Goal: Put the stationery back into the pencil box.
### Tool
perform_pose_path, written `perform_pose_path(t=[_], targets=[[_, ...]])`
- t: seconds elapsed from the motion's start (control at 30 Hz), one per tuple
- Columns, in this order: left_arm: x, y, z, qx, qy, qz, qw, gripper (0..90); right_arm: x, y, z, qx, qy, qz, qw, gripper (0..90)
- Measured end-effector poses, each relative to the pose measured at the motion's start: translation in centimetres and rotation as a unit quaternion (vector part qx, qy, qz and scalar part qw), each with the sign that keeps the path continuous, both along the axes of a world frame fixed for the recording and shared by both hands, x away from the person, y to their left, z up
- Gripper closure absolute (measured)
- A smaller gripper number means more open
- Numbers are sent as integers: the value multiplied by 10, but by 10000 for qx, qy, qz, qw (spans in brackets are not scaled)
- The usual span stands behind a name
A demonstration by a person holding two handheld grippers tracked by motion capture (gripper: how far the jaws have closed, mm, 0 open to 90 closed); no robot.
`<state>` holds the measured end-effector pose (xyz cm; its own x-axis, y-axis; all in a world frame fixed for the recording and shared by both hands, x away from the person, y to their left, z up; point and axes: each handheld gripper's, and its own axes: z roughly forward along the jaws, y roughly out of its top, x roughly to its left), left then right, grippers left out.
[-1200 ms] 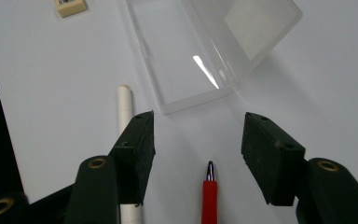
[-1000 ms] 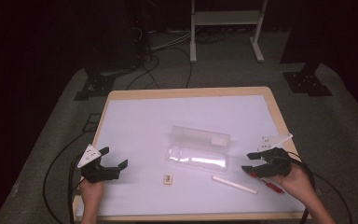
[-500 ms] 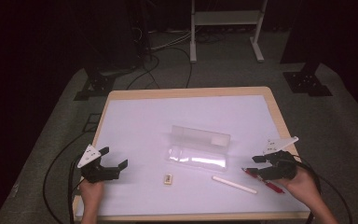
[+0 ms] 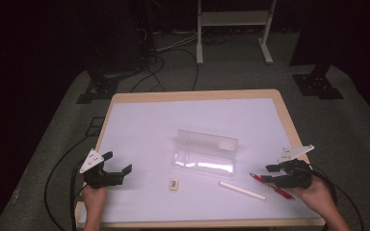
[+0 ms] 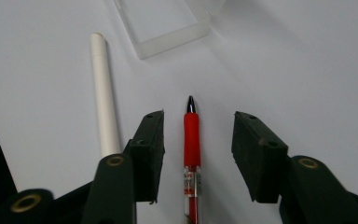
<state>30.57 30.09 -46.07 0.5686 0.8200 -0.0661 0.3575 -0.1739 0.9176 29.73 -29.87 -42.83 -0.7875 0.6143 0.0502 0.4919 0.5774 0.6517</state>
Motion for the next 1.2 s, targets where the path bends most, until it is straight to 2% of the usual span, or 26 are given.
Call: perform_pose_path(t=[0.5, 0.93, 1.13, 1.2], targets=[[0, 0, 0, 11, -20, 1, 10000, 0, -9, -13, -17, -114, 237, -61, 9996, 638], [0, 0, 0, 13, -14, -3, 10000, 0, -12, -17, -27, -147, 284, -62, 9995, 677], [0, 0, 0, 3, -15, -6, 10000, 0, -13, -16, -31, -226, 280, -64, 9993, 709], [0, 0, 0, 4, -18, -16, 10000, 0, -13, -16, -31, -236, 261, -25, 9994, 743]])
